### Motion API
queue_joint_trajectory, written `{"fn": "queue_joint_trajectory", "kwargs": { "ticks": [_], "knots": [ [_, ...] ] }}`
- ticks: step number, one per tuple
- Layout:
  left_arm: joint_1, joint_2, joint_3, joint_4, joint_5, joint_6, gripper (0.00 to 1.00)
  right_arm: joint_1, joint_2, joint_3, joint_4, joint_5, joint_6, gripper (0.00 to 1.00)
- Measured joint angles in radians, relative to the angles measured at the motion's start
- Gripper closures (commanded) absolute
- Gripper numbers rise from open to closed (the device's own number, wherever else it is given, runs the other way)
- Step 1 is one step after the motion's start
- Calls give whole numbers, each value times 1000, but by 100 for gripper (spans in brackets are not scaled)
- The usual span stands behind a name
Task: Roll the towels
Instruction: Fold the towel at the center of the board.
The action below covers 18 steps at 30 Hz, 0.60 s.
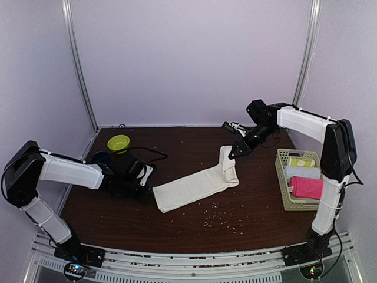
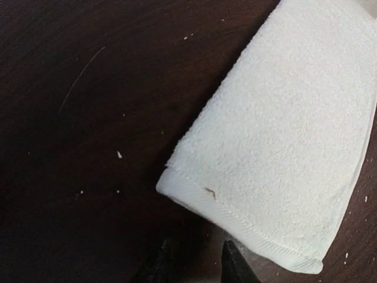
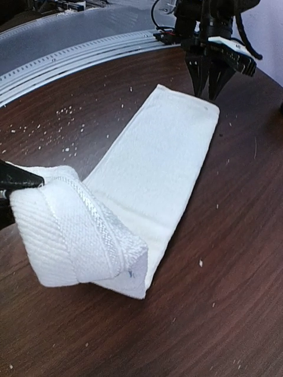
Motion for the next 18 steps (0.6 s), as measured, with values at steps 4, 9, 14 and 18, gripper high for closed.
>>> {"fn": "queue_joint_trajectory", "kwargs": {
  "ticks": [4,9,14,18],
  "knots": [
    [0,-69,-49,-27,-7,-37,68,82,40,53,-23,-40,32,100],
    [1,-135,-69,-43,-22,-74,70,182,145,161,-45,-64,67,100],
    [12,-121,-102,-36,2,-109,72,282,256,272,-66,-82,94,100],
    [15,-80,-124,10,41,-149,72,348,320,349,-69,-98,120,100]
  ]
}}
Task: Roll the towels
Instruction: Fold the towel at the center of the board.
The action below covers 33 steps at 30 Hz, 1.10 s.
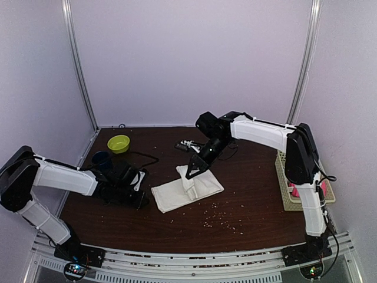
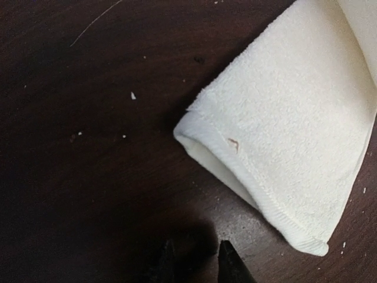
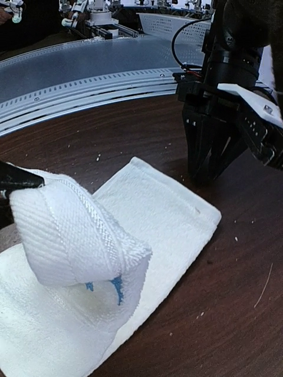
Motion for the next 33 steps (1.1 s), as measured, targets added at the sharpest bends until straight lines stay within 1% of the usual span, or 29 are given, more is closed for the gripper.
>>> {"fn": "queue_joint_trajectory", "kwargs": {
  "ticks": [5,9,16,24,25,26,29,31,33],
  "knots": [
    [2,5,-47,130,55,-63,72,61,36,31,13,-14,48,100],
    [6,11,-77,218,109,-96,72,80,87,66,29,-14,93,100],
    [6,27,-97,291,168,-117,72,85,194,151,85,-14,164,100],
    [6,34,-122,354,193,-139,72,110,237,192,168,-17,257,100],
    [6,34,-128,366,194,-143,73,115,241,194,188,-19,277,96],
    [6,34,-133,376,195,-146,73,120,246,195,208,-21,294,90],
    [6,34,-149,408,198,-154,73,132,268,195,286,-34,371,80],
    [6,32,-157,422,199,-161,73,138,291,203,344,-50,422,70],
    [6,17,-172,427,197,-167,73,143,314,216,388,-71,457,64]
  ]
}}
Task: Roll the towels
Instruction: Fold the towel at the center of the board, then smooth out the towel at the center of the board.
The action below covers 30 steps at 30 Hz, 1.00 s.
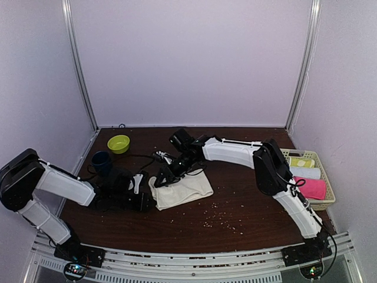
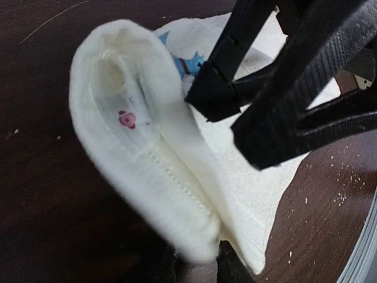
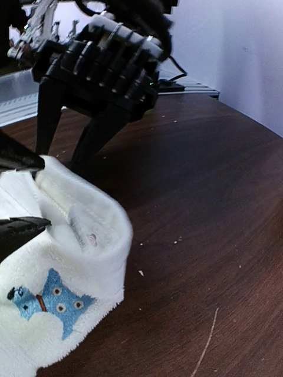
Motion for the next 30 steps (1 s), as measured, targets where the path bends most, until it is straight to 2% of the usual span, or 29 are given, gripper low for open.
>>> {"fn": "queue_joint_trajectory", "kwargs": {
  "ticks": [2,6,10,13,17,23,27,30],
  "knots": [
    [0,-40,-24,-18,-11,-9,73,3,8,2,20,-22,17,60],
    [0,-219,-71,-133,-56,-17,72,5,-13,-11,18,-35,-5,56],
    [0,-388,-61,-215,-121,-4,62,-7,-95,-63,-13,-23,-64,56],
    [2,-425,-24,-244,-142,18,62,-36,-188,-116,-29,7,-125,56],
    [6,-296,109,-259,-145,46,64,-114,-294,-190,-38,89,-215,57],
    [10,32,339,-191,-64,55,68,-235,-342,-375,-16,195,-296,59],
    [11,154,386,-180,3,44,70,-251,-328,-460,-25,222,-338,59],
    [12,151,360,-205,13,39,70,-240,-328,-488,-24,226,-361,60]
  ]
}}
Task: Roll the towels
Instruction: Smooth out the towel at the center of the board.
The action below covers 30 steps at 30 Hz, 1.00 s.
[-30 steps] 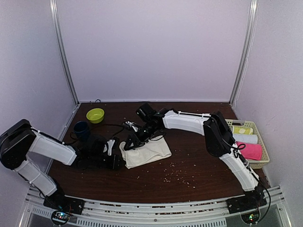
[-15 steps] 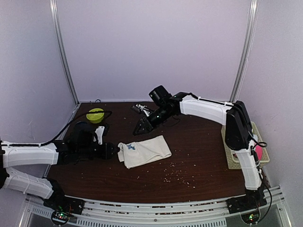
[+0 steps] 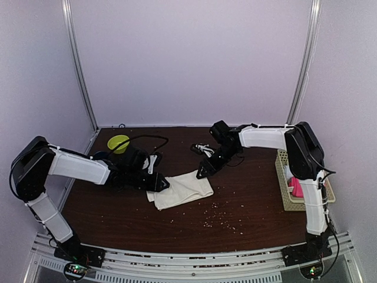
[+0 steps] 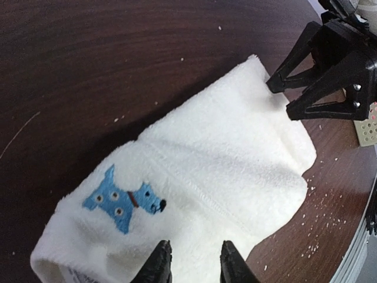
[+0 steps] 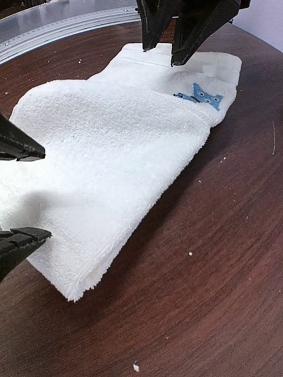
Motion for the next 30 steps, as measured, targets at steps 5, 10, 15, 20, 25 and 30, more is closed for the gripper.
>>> {"fn": "queue_joint_trajectory", "kwargs": {
  "ticks": [5,10,15,20,25,30],
  "knots": [
    [51,-120,-144,-31,-16,-17,69,12,3,-5,4,19,-21,60],
    [154,-172,-247,-58,-45,-39,69,13,26,-8,6,58,-23,61],
    [164,-198,-251,-82,-46,-41,67,13,26,-25,19,58,-24,61],
    [163,-343,-243,-106,-60,-19,53,13,-24,-79,26,86,-24,59],
    [164,-330,-174,-83,32,-5,55,9,-78,-97,13,155,-45,59],
    [158,-232,-164,-44,126,-45,60,4,-131,-131,9,174,-61,58]
  ]
}}
